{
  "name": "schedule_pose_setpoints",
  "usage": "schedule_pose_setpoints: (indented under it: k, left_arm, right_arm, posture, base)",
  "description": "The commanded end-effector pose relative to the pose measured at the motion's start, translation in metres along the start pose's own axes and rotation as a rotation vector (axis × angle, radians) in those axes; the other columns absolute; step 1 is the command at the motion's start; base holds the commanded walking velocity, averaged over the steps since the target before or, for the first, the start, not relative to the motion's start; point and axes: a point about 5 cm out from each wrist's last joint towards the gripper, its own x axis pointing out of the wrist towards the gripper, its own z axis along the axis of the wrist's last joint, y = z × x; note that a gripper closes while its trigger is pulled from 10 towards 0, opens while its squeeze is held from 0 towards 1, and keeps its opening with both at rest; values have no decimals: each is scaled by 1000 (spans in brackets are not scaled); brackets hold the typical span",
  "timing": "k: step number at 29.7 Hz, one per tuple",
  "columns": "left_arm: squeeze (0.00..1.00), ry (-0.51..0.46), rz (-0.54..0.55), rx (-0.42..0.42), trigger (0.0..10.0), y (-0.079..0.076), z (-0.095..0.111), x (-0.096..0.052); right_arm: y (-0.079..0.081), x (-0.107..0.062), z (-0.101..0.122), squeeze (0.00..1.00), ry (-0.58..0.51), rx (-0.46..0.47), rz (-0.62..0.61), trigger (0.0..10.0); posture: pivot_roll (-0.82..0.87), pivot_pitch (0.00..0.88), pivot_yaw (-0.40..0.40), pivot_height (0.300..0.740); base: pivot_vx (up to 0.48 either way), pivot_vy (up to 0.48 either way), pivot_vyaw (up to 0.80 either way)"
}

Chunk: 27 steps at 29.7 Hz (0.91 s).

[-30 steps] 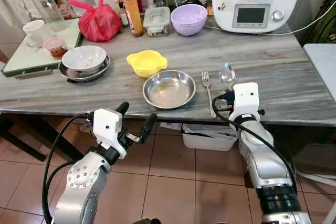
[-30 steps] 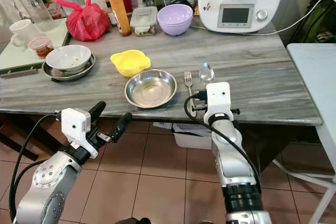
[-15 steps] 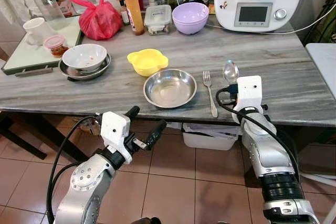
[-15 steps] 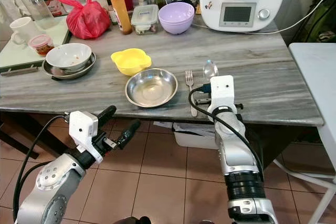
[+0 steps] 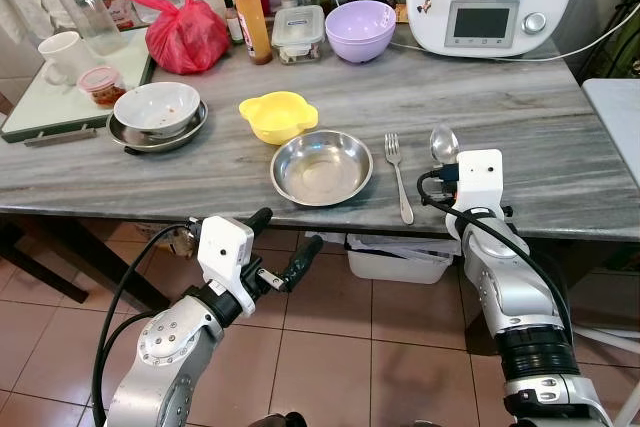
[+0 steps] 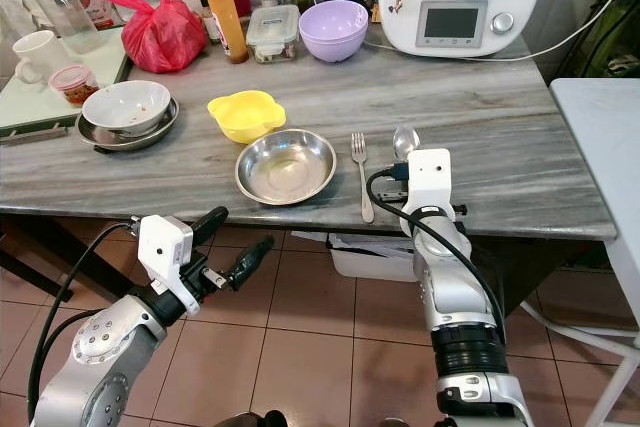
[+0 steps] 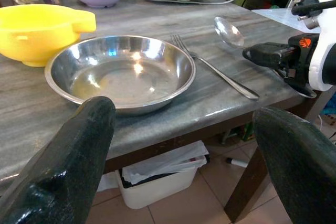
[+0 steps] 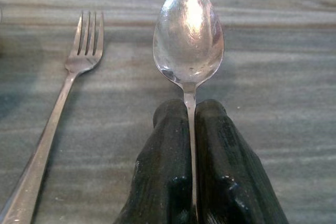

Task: Setting the table

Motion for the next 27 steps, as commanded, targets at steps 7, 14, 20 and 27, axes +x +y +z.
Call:
schedule_pose_setpoints:
  k: [7,14,20,27]
  left_arm:
    - [0,2,-2,17,10000,0,3,-2]
    - [0,6,2,14,10000,-3,1,-4]
    - [0,11,4,20,10000,-2,1,-4]
    - [0,15,0,24,10000,-3,1,-4]
  right_arm:
    - [5,4,0,0,13,19,29,10000]
    - [9,8,-1,0,19,16,43,10000]
    - [18,11,2,0,14,25,64,10000]
    - [23,13,1,0,22,66,61,10000]
  posture:
    - [-116,147,119,740]
    - [-102,152,118,740]
    - [-98,151,118,740]
    - [-95,147,122,740]
  base:
    - [0,0,0]
    - [0,0,0]
    - [0,0,0]
    - [0,0,0]
